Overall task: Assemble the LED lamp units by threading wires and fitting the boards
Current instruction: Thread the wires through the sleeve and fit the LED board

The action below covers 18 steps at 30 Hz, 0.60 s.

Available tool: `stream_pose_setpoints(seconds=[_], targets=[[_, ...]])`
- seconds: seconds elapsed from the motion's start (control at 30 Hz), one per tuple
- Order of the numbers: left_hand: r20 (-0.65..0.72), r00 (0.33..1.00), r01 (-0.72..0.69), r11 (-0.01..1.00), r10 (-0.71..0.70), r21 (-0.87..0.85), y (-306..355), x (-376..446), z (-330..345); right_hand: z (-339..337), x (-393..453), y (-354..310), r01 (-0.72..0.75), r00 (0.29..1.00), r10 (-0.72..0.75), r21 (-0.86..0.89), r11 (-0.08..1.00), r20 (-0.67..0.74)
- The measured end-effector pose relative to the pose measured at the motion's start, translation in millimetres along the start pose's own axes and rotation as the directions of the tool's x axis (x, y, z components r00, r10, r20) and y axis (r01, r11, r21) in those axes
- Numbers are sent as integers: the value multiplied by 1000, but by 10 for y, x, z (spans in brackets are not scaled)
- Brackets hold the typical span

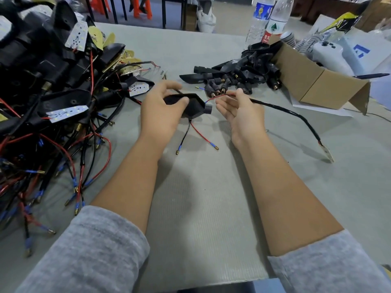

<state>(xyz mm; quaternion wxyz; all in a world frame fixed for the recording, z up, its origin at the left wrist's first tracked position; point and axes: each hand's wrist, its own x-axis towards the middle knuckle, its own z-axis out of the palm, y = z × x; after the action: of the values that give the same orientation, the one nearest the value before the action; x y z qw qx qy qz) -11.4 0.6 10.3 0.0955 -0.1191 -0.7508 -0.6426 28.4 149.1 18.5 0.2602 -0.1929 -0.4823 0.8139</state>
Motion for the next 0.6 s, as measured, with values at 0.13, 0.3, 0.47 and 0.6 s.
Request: stream_pose_setpoints(seconds=[0.13,0.3,0.47,0.6], targets=[[-101,993,68,998,-66,15,-27,25,2,-5,-6,1,-4,997,5,-10,1000,72],[-129,982,133,990,-137,-38,-49,46,-36,-13,-24,-14,-71,989,54,128,989,137],[-205,965,159,987,-163,-35,-34,83,-44,-20,-20,-30,-139,981,98,247,959,169],[-164,914,263,849,-372,-458,20,119,-43,-10,-47,-38,-167,967,110,243,955,230]])
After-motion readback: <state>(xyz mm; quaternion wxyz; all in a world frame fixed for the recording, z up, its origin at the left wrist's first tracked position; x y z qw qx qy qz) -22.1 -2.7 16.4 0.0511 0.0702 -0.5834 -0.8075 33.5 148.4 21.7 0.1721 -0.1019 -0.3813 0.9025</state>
